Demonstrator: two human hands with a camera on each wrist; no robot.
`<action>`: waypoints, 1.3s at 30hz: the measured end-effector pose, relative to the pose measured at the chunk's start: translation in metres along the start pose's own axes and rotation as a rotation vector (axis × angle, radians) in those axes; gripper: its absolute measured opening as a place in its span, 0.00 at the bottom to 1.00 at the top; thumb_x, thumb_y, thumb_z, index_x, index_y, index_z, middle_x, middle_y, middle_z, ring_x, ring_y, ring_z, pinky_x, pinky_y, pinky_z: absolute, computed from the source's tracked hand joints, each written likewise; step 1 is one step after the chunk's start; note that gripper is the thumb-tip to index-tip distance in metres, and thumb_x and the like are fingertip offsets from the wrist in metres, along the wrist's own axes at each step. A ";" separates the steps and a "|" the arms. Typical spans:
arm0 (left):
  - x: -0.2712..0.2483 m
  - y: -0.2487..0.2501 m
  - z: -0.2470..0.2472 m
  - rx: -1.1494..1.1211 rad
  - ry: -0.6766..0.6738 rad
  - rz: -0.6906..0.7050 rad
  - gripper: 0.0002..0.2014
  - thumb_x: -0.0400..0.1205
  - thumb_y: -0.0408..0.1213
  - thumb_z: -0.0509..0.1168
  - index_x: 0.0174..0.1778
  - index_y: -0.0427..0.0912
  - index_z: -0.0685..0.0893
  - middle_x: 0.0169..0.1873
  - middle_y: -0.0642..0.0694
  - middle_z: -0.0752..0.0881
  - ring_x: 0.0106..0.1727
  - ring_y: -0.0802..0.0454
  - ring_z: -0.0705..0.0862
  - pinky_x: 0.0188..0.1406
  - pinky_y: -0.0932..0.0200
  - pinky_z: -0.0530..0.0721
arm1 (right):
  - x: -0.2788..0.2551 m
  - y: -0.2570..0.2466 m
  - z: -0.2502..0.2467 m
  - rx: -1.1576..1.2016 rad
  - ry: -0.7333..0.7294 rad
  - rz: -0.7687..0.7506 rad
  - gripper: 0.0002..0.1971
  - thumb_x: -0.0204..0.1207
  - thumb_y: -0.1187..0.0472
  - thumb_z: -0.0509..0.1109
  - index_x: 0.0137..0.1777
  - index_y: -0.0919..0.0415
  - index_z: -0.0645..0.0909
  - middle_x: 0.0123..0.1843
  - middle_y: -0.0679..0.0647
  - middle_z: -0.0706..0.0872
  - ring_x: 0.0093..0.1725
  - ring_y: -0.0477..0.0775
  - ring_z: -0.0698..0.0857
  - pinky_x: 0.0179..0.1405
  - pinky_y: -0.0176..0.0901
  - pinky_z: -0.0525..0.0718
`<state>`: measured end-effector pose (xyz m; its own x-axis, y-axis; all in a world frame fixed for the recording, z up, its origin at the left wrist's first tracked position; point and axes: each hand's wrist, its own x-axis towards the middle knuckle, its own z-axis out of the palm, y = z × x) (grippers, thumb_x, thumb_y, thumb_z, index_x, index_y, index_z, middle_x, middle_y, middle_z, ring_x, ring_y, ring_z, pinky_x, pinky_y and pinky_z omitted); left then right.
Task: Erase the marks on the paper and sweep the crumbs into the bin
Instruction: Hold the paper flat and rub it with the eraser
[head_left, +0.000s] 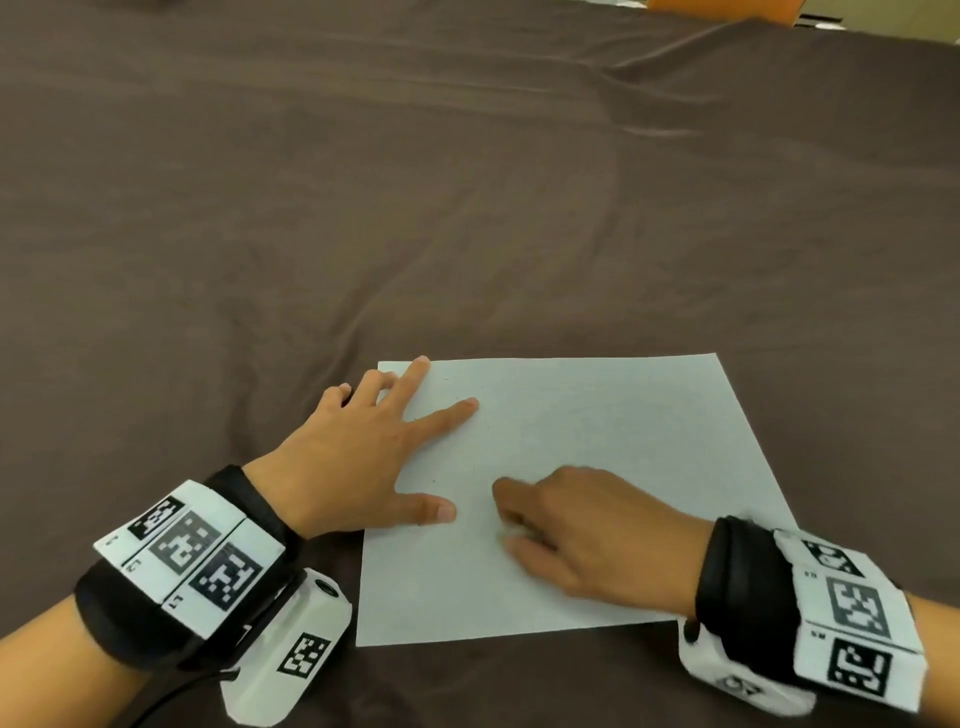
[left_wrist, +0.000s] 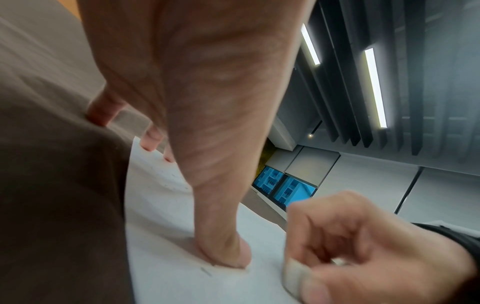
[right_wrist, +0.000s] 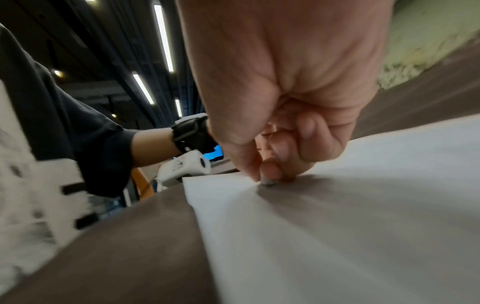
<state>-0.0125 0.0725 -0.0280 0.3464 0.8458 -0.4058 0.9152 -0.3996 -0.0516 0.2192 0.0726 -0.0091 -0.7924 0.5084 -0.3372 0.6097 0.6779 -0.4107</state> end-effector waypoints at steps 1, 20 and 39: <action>0.000 0.000 0.000 -0.004 0.000 0.002 0.47 0.62 0.82 0.32 0.77 0.73 0.25 0.83 0.44 0.30 0.83 0.41 0.45 0.79 0.40 0.58 | 0.002 0.006 -0.005 0.013 0.039 0.040 0.09 0.84 0.52 0.57 0.45 0.54 0.66 0.29 0.49 0.74 0.27 0.53 0.74 0.31 0.52 0.76; 0.000 0.000 -0.001 0.001 -0.007 -0.008 0.46 0.65 0.82 0.36 0.77 0.73 0.26 0.84 0.44 0.32 0.83 0.41 0.46 0.78 0.41 0.59 | -0.001 0.009 -0.008 -0.025 0.084 0.071 0.08 0.84 0.52 0.58 0.46 0.55 0.69 0.30 0.50 0.76 0.27 0.53 0.74 0.31 0.51 0.76; -0.030 0.048 -0.004 -0.170 0.186 0.183 0.38 0.79 0.72 0.52 0.81 0.54 0.67 0.83 0.44 0.62 0.80 0.45 0.67 0.75 0.49 0.69 | -0.030 0.028 -0.010 -0.073 0.111 0.226 0.10 0.83 0.49 0.59 0.45 0.54 0.71 0.30 0.47 0.74 0.30 0.52 0.74 0.32 0.45 0.74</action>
<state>0.0215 0.0293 -0.0140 0.5258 0.8219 -0.2192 0.8502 -0.4995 0.1664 0.2596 0.0818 -0.0019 -0.6356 0.7039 -0.3172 0.7720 0.5747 -0.2716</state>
